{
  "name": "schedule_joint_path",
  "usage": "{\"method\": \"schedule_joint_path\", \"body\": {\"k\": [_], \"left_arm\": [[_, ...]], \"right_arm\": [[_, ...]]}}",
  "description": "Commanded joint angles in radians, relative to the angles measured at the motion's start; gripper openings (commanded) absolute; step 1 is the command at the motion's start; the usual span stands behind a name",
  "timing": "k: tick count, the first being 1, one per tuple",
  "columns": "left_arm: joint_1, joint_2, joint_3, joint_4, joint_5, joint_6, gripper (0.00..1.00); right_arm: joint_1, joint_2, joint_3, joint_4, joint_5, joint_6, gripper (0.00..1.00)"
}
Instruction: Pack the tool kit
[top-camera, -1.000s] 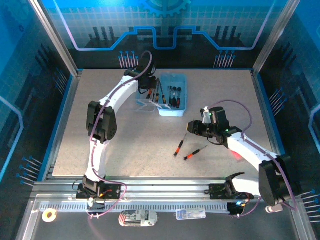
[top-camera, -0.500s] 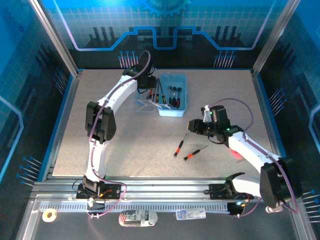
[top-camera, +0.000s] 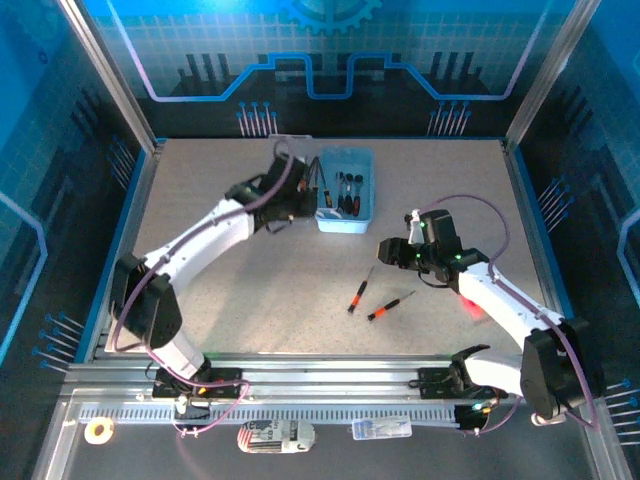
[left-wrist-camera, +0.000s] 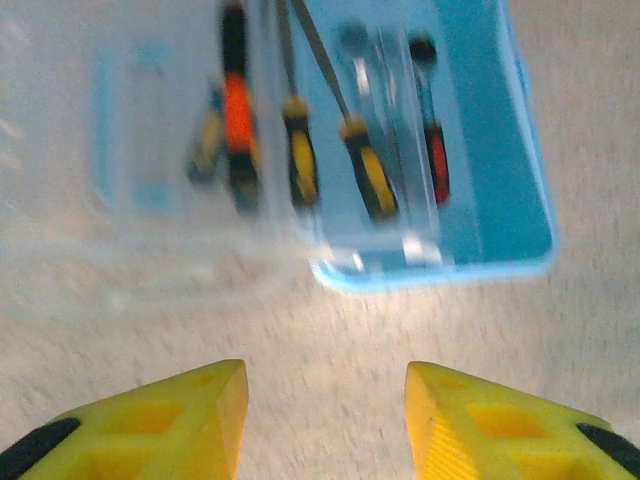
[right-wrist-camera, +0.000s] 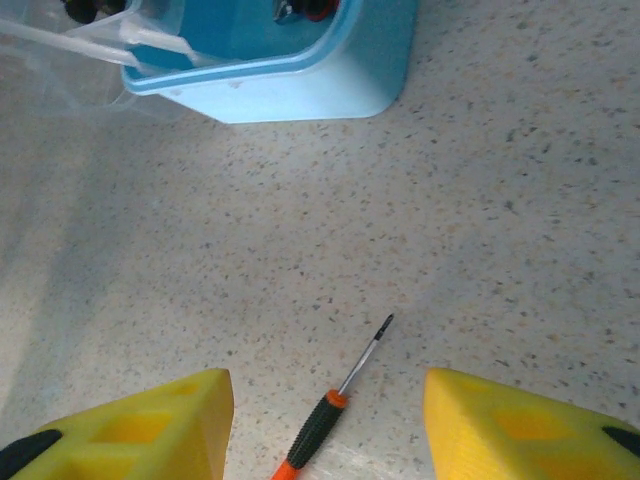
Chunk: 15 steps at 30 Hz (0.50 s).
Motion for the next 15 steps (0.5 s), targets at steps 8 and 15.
{"method": "schedule_joint_path", "body": {"k": [8,15], "left_arm": [[-0.262,0.023,-0.272,0.103,-0.005,-0.156,0.46],[-0.354,0.193,-0.129,0.117,0.087,-0.163,0.47]], "right_arm": [[0.003,-0.016,-0.023,-0.059,0.152,-0.007,0.56],[-0.05,-0.112,-0.057,-0.088,0.225,-0.005,0.55]]}}
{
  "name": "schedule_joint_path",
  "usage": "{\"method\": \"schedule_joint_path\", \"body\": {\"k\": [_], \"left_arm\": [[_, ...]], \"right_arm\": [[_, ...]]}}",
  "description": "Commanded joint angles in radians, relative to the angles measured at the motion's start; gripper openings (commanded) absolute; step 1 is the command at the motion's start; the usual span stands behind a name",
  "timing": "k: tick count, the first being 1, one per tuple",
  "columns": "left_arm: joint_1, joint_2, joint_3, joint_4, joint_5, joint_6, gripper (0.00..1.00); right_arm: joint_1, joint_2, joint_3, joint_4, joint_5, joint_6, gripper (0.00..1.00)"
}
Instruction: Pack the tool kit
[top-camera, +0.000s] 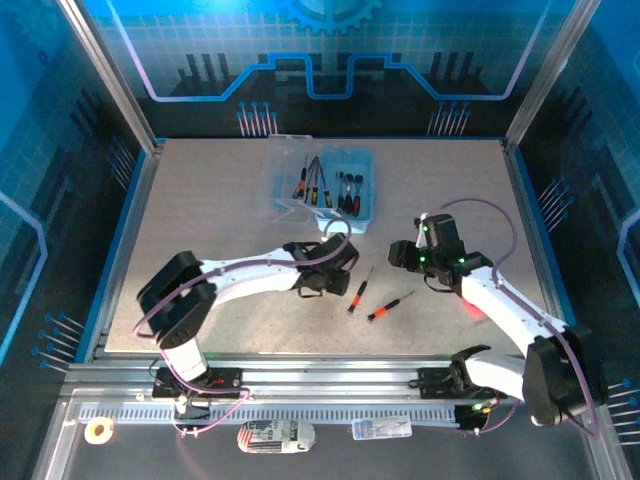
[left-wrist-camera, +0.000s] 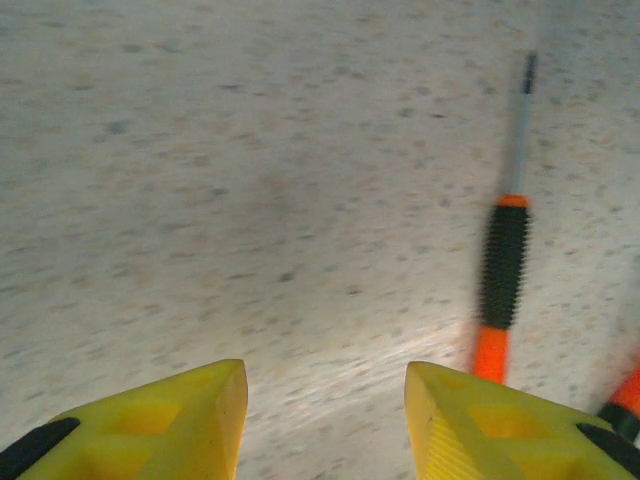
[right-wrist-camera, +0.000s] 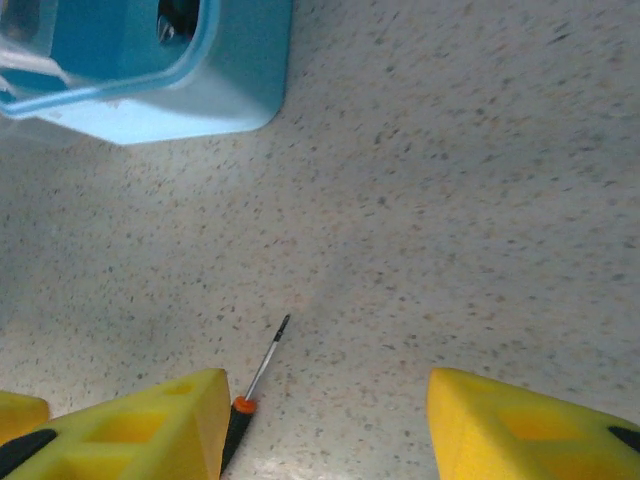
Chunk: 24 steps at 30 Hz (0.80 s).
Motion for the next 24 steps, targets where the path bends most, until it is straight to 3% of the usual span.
{"method": "schedule_joint_path", "body": {"k": [1,10,24], "left_arm": [[-0.024,0.048,0.085,0.029,0.074,-0.024,0.47],[-0.074,0.201,0.238,-0.061,0.132,0.013,0.5],[-0.081,0.268,0.265,-0.113,0.048,-0.021,0.43]], "right_arm": [[-0.039,-0.066,-0.033,-0.032,0.067,-0.003,0.55],[-0.143,-0.101,-0.064,-0.015,-0.024,0.008,0.57],[-0.155,-0.078,-0.059,0.013,-0.089,0.023,0.55]]}}
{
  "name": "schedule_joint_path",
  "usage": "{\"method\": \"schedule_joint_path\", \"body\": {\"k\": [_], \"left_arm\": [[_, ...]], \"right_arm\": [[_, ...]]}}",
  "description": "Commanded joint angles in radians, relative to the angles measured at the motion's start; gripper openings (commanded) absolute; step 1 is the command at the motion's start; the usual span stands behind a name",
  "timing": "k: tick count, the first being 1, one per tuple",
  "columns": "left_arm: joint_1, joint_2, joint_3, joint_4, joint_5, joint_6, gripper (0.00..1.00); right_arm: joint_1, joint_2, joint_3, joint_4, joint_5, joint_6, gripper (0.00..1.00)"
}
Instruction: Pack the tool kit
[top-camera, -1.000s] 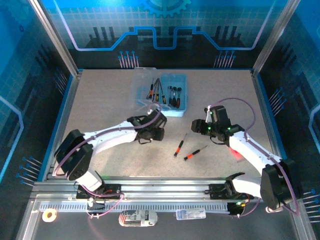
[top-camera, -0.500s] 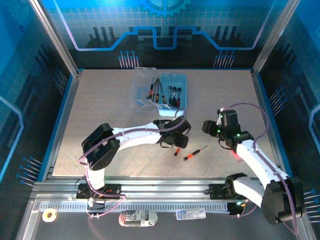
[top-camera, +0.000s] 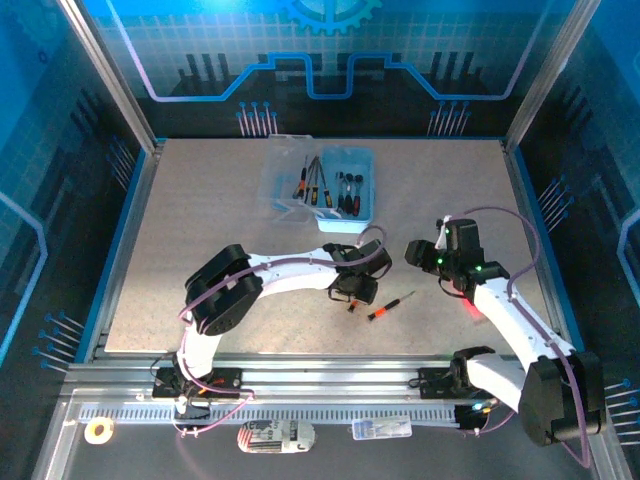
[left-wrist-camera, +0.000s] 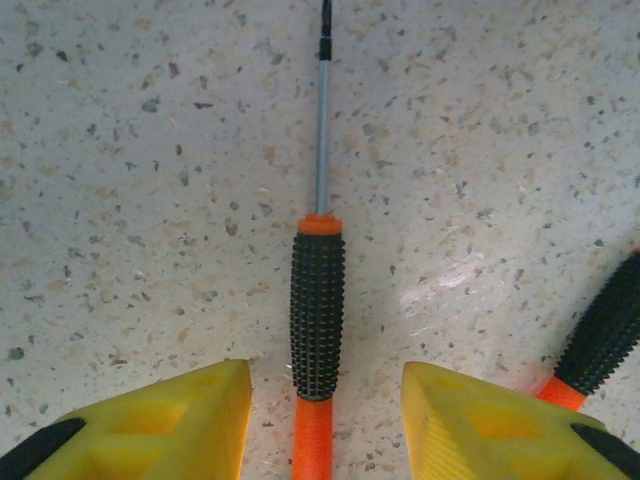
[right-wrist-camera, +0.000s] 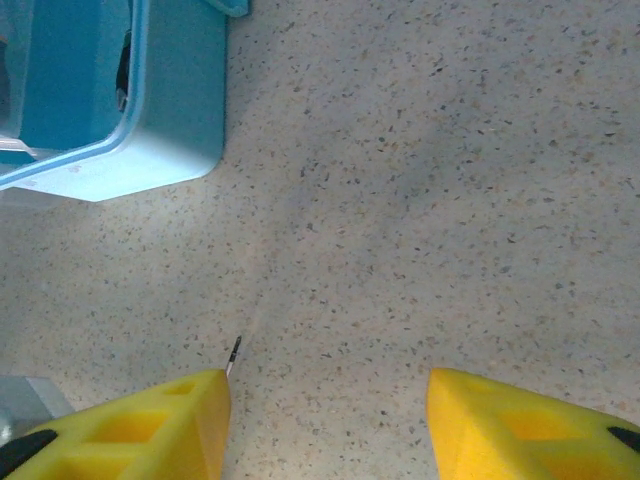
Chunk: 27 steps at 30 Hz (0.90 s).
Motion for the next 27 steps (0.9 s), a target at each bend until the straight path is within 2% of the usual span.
{"method": "schedule_joint_path", "body": {"k": [1,10,18,23,27], "left_arm": [[-0.003,0.034,0.028,-0.026,-0.016,-0.007,0.43],[-0.001,0.063,0.03,-0.043,-0.043,0.0,0.33],[0.026,0.047,0.004,-0.056,-0.063,0.022,0.14],[0.031,0.01,-0.02,-0.048,-0.083,0.031,0.1],[0.035,-0.045,-0.026,-0.047,-0.053,0.035,0.09]], "right_arm": [[-0.015,0.006,-0.002,0.01,-0.03,0.013,0.55],[-0.015,0.013,-0.005,0.03,-0.053,0.021,0.54],[-0.015,0.039,0.029,0.026,-0.102,0.007,0.55],[-0.015,0.042,0.027,0.04,-0.123,0.008,0.56],[-0.015,0.041,0.034,0.04,-0.12,0.002,0.56]]}}
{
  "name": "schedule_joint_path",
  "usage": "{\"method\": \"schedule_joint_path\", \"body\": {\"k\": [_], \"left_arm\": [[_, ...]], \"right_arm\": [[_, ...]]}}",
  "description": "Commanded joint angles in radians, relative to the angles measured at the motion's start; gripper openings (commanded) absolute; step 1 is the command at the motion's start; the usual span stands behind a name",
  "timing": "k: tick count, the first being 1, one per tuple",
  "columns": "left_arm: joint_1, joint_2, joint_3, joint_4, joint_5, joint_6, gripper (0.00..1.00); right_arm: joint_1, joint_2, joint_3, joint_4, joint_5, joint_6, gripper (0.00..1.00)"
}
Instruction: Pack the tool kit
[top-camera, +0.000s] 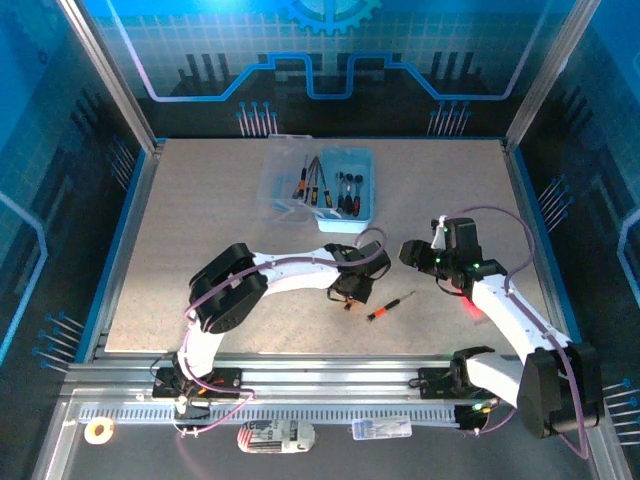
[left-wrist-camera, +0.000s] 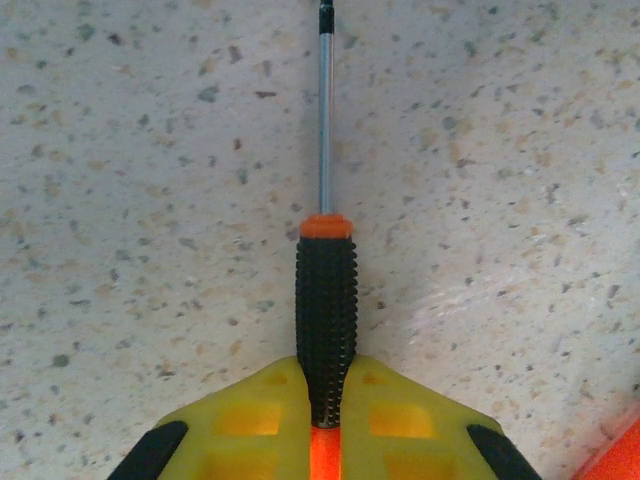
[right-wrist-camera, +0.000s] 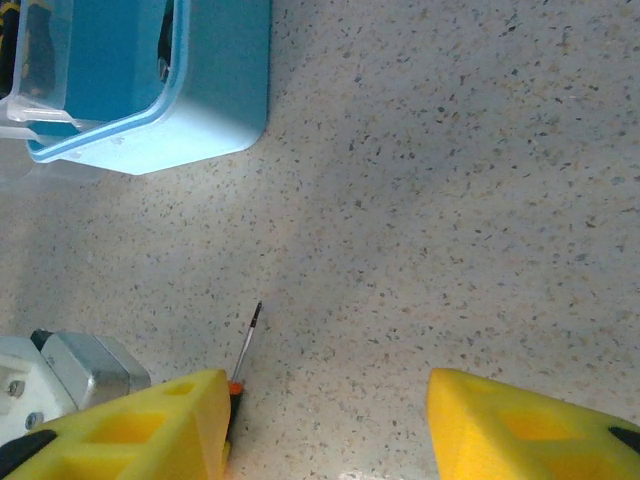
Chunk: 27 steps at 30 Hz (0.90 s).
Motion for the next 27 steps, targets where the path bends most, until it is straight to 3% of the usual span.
{"method": "schedule_joint_path", "body": {"k": [1,10,13,18,27], "left_arm": [[0.02,-0.084,-0.027,-0.012,0.001,0.03,0.09],[0.02,-0.143,-0.027,-0.04,-0.031,0.054,0.09],[0.023,-0.163,-0.031,-0.047,-0.05,0.056,0.09],[0.053,-0.22,-0.057,-0.051,-0.084,0.063,0.1],[0.161,-0.41,-0.13,-0.079,-0.138,0.108,0.11]], "right_arm": [[-0.013,0.004,0.039,0.011,-0.012,-0.011,0.56],[-0.009,0.019,0.042,0.057,-0.089,0.021,0.55],[0.013,0.041,-0.003,0.163,-0.205,0.06,0.54],[0.1,0.077,-0.056,0.346,-0.262,0.125,0.57],[0.148,0.126,-0.029,0.418,-0.273,0.12,0.74]]}}
